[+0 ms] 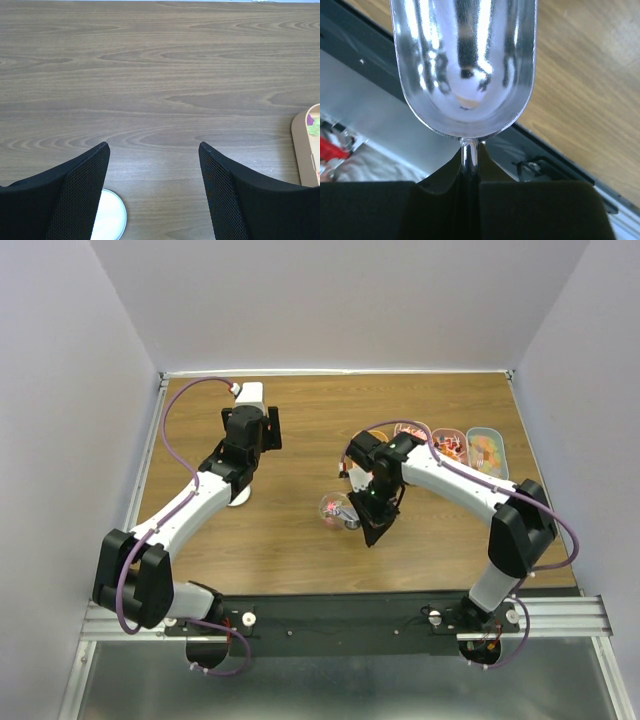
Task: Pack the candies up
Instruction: Place the fake candies in the packing bottle.
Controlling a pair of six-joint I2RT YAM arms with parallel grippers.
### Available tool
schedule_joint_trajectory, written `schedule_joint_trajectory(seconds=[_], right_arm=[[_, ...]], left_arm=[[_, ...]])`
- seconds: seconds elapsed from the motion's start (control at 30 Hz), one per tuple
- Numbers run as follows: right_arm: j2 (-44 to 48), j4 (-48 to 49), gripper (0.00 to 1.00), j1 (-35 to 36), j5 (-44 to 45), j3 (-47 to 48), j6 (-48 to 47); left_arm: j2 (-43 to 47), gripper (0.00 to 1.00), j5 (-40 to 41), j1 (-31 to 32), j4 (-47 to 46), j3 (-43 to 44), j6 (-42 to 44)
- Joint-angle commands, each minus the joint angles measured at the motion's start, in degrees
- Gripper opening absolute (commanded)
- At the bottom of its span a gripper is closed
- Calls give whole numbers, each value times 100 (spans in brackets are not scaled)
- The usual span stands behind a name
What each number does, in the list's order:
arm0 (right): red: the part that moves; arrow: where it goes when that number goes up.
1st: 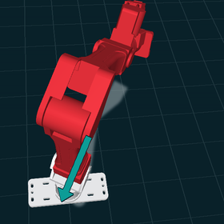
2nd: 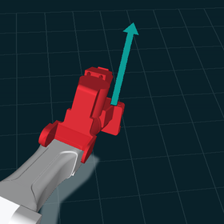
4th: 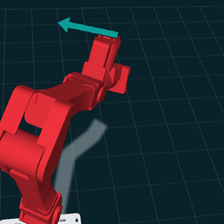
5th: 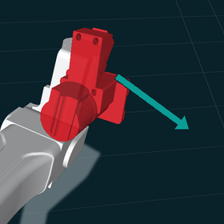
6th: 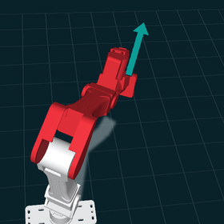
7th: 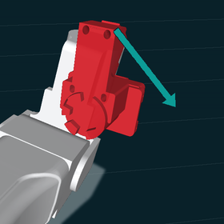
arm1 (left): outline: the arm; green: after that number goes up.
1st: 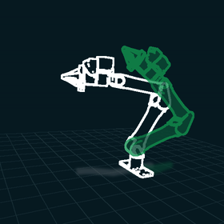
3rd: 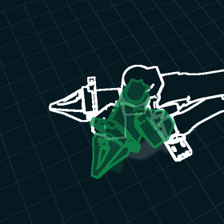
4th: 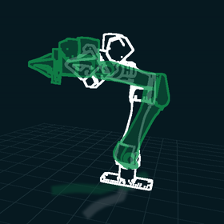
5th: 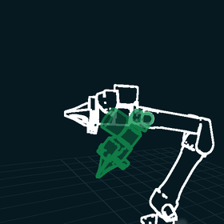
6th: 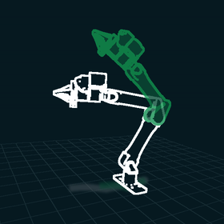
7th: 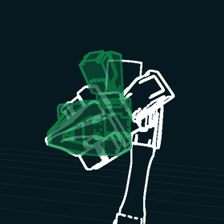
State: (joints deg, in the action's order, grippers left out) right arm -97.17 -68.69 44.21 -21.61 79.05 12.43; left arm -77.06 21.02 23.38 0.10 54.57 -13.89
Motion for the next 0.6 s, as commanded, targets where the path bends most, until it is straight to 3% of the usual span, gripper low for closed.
schedule_joint_trajectory(seconds=[0.0, 0.17, 0.43, 0.57], right_arm=[[-153, -566, 1, -123, -643, 216, 76], [-215, -725, 1, -325, -1038, 489, 85], [-224, -954, 1, -492, -977, 577, -187], [-40, -761, 1, -501, -268, 796, -276]], left_arm=[[-2, 80, 69, 18, -115, -78, 35], [-20, 80, 69, 9, -115, -78, 27], [-20, 79, 78, 18, -115, -78, 35], [-20, 79, 17, 18, -115, -78, 9]])
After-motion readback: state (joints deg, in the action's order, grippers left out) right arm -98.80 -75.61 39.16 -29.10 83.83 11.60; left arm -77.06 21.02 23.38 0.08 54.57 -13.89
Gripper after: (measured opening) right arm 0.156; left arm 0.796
